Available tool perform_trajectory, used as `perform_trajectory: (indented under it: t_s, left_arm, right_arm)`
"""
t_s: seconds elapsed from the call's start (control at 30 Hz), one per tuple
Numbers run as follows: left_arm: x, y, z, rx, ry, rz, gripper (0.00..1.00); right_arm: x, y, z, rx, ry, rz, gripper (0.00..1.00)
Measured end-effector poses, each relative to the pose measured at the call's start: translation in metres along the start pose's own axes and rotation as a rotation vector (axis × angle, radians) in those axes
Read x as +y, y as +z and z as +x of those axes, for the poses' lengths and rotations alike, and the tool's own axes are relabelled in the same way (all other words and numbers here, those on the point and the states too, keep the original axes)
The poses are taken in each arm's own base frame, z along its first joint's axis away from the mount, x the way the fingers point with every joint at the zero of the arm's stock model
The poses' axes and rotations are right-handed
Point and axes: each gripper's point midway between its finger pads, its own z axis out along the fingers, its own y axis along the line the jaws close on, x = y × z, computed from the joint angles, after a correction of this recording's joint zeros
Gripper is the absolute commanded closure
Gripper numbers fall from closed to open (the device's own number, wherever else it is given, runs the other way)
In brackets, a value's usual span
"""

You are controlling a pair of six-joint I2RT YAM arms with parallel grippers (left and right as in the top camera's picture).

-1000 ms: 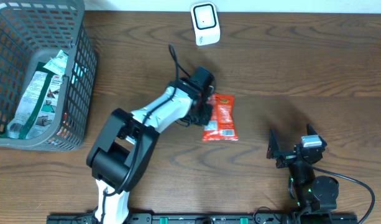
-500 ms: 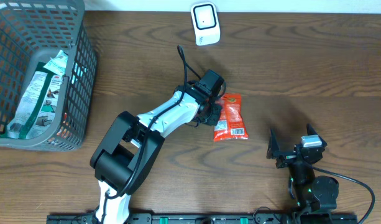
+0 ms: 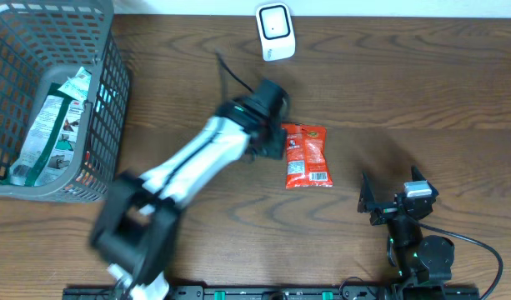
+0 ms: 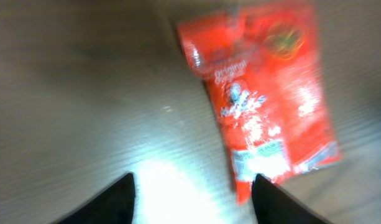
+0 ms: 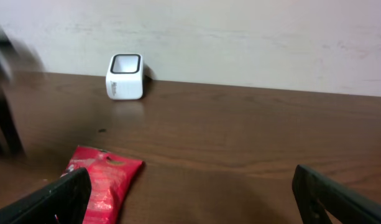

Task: Scan the item barcode
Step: 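Lower the red bag onto the table and release it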

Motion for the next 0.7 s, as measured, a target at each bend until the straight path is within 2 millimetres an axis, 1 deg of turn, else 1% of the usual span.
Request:
perform_trajectory:
  t_s: [0.03, 0.1, 0.13, 0.17, 0.2, 0.23, 0.3, 0.37, 0.4, 0.43, 0.47, 0.53, 0.57, 0.63, 0.67, 0.7]
  left_arm:
    - [0.003, -0.028, -0.014, -0.061, -0.016, 0.003, 0.32]
    - [0.016, -0.091, -0.043, -0.21, -0.048, -0.003, 0.3]
    - [0.024, -0.119, -0.053, -0.275, -0.069, -0.012, 0.29]
    - [0.036, -0.156, -0.063, -0.364, -0.097, -0.027, 0.28]
    - [0.05, -0.189, -0.07, -0.445, -0.127, -0.048, 0.28]
    - [0.065, -0.221, -0.073, -0.523, -0.16, -0.073, 0.29]
    - [0.097, -0.276, -0.071, -0.659, -0.233, -0.134, 0.28]
    - [0.136, -0.325, -0.055, -0.772, -0.331, -0.227, 0.27]
    - [0.162, -0.349, -0.04, -0.823, -0.407, -0.299, 0.27]
    - [0.182, -0.365, -0.026, -0.851, -0.475, -0.352, 0.24]
    - [0.199, -0.375, -0.012, -0.863, -0.534, -0.401, 0.21]
    - [0.232, -0.388, 0.015, -0.863, -0.668, -0.484, 0.19]
    - [0.247, -0.391, 0.028, -0.853, -0.731, -0.524, 0.18]
    - [0.274, -0.391, 0.052, -0.818, -0.853, -0.579, 0.16]
    - [0.284, -0.389, 0.06, -0.803, -0.902, -0.599, 0.16]
    - [0.299, -0.382, 0.072, -0.768, -0.979, -0.613, 0.16]
  right_arm:
    - [0.0, 0.0, 0.0, 0.0, 0.0, 0.0, 0.01]
    - [0.0, 0.0, 0.0, 0.0, 0.0, 0.0, 0.01]
    - [0.0, 0.0, 0.0, 0.0, 0.0, 0.0, 0.01]
    - [0.0, 0.0, 0.0, 0.0, 0.0, 0.0, 0.01]
    - [0.0, 0.0, 0.0, 0.0, 0.0, 0.0, 0.01]
    - [0.0, 0.0, 0.0, 0.0, 0.0, 0.0, 0.01]
    - [0.0, 0.0, 0.0, 0.0, 0.0, 0.0, 0.01]
    - [0.0, 0.0, 0.0, 0.0, 0.0, 0.0, 0.01]
    - [0.0, 0.0, 0.0, 0.0, 0.0, 0.0, 0.01]
    - [0.0, 0.0, 0.0, 0.0, 0.0, 0.0, 0.01]
    - [0.0, 0.0, 0.0, 0.0, 0.0, 0.0, 0.01]
    - [0.0, 0.0, 0.0, 0.0, 0.0, 0.0, 0.01]
    - [0.0, 0.0, 0.0, 0.0, 0.0, 0.0, 0.01]
    - [0.0, 0.0, 0.0, 0.0, 0.0, 0.0, 0.01]
    - [0.0, 0.0, 0.0, 0.0, 0.0, 0.0, 0.01]
    - [0.0, 0.0, 0.0, 0.0, 0.0, 0.0, 0.01]
